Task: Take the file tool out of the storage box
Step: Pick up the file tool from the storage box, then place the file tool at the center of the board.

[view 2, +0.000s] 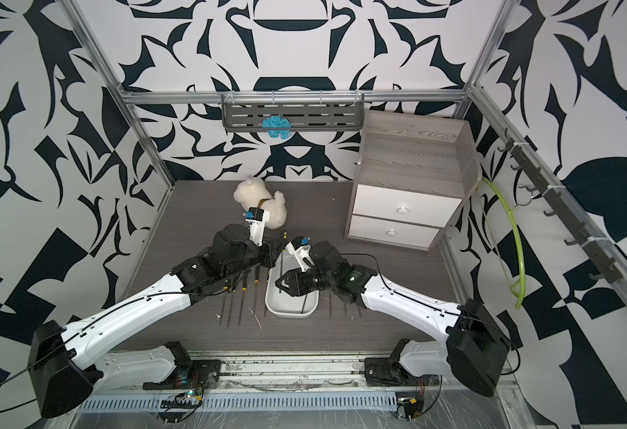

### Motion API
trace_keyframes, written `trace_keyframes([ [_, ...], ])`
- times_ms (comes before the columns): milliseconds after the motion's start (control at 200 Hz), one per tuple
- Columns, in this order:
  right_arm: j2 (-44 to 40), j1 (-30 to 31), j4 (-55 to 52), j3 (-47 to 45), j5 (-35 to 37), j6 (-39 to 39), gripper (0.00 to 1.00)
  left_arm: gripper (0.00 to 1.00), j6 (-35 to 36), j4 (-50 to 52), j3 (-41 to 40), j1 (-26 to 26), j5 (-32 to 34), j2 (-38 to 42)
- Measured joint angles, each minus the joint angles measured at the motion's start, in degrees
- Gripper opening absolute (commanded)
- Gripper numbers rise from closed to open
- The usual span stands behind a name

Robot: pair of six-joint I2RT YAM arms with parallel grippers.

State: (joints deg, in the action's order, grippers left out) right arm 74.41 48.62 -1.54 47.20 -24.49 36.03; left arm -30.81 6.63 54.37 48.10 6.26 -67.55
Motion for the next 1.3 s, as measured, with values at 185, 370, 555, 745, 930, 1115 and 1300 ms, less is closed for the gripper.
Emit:
trace_keyframes([
  [185,2.08,0.57,2.62,0.85,0.55,0.24,0.0,0.0,-0.44,0.07,-0.92,-0.68,0.13,0.44],
  [370,-1.84,0.68,-2.47,0.7,4.68,-0.28,0.0,0.99,-0.94,-0.81,-1.07,-0.79,-0.79,0.48],
  [555,-7.91,-0.2,-21.49,1.81,15.21,-0.37,0.0,0.99,-0.7,-1.31,-2.43,-0.76,-0.28,2.29],
  [745,-7.82,-4.02,-47.21,6.88,27.61,-1.44,0.0,0.99,0.76,-0.52,-1.36,-0.76,-0.61,-0.15],
  [930,-3.17,-16.41,-58.55,4.94,29.79,-5.01,0.0,0.91,2.23,4.68,6.8,-0.76,-2.1,-14.05],
  [1115,6.51,-21.86,-61.55,4.37,29.88,-8.57,0.0,0.92,2.36,9.03,12.96,-0.46,-4.04,-28.06],
  [1300,14.12,-23.21,-60.39,4.13,29.05,-10.54,0.0,0.92,3.85,13.79,18.71,0.79,-4.35,-37.2],
])
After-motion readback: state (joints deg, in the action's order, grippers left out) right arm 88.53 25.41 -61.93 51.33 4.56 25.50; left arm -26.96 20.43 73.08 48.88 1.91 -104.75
